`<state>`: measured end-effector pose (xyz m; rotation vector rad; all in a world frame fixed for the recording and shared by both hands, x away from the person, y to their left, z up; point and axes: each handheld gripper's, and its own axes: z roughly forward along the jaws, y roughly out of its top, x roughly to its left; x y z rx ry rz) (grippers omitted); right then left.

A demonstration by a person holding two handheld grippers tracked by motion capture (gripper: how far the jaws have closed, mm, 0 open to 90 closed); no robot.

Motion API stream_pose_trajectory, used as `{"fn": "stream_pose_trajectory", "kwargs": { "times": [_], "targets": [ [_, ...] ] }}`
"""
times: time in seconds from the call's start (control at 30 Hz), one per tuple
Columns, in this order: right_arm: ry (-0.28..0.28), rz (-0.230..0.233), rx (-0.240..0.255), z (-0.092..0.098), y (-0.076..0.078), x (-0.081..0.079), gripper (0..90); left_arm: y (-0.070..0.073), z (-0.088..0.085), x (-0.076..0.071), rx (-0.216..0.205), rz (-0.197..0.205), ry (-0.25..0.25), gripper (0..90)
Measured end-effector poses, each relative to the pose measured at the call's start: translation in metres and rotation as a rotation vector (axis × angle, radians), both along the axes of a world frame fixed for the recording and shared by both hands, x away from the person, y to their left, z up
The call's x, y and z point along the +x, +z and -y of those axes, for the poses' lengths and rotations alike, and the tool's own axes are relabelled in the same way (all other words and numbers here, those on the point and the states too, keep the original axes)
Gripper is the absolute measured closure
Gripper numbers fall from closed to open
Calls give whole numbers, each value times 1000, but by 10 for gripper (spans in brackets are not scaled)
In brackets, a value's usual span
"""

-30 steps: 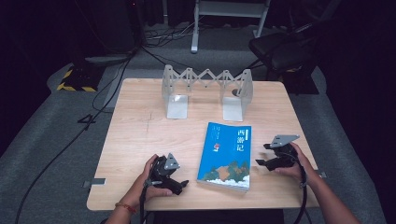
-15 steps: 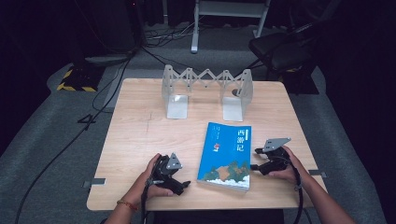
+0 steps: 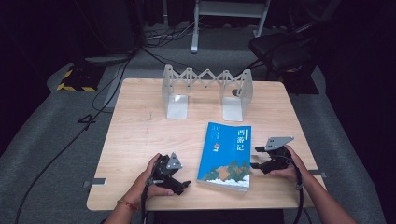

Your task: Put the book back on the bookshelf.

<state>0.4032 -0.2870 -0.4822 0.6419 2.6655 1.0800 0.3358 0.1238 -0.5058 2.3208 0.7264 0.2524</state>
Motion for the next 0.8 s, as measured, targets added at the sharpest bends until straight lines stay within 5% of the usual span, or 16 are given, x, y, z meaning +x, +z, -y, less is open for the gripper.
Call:
{"fn": "stream_pose_trajectory", "kwargs": {
  "times": [0.57, 0.7, 0.77, 0.8],
  "targets": [
    [13, -14, 20, 0, 5, -2, 350, 0, 1, 0, 2, -1, 11, 4],
    [7, -10, 70, 0, 10, -2, 349, 3, 4, -1, 18, -19, 29, 6],
    [5, 4, 71, -2, 13, -3, 350, 6, 3, -2, 11, -17, 11, 63],
    [2, 6, 77, -2, 15, -4, 349, 8, 3, -3, -6, -18, 1, 160]
  ]
}}
